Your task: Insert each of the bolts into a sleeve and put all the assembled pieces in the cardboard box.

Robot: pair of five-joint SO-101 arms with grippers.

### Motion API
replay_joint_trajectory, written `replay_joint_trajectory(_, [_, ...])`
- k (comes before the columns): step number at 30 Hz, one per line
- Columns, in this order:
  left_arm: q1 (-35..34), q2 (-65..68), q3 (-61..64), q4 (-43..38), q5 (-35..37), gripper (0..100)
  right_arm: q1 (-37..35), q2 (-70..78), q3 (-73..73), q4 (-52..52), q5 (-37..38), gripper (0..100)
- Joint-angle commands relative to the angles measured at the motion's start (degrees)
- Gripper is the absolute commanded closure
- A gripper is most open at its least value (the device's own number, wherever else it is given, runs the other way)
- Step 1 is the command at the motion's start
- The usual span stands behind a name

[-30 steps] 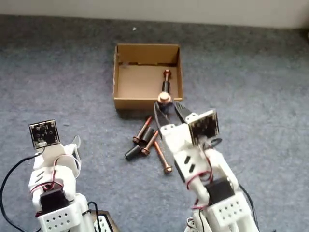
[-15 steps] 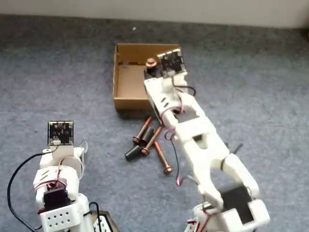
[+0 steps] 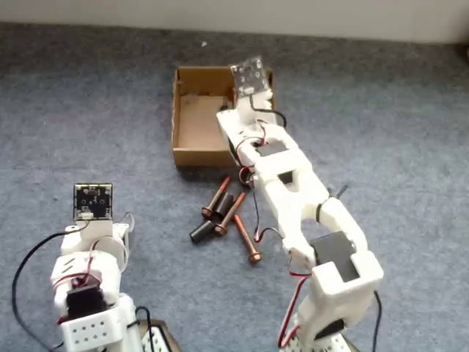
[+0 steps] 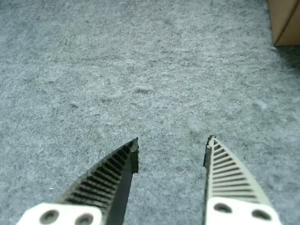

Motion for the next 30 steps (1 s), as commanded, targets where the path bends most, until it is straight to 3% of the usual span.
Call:
replay_joint_trajectory(1, [0.8,-0.2,1.0,-1.1,-0.5,75,0.7,-8.6,-2.2,8.8,0.3,80.4])
replay_joint_trajectory(12, [0.8,-0.2,1.0,-1.1,-0.5,75,0.7,-21.1,-2.2,43.2,-1.3,80.4])
replay_joint_trajectory(17, [0.8,-0.2,1.0,-1.1,-0.5,75,0.6,-19.7,-2.2,48.9,-11.8,80.4])
replay_joint_trajectory(30, [0.8,-0.2,1.1,-1.1,-0.5,75,-2.0,3.6,-12.9,48.8,-16.2,80.4])
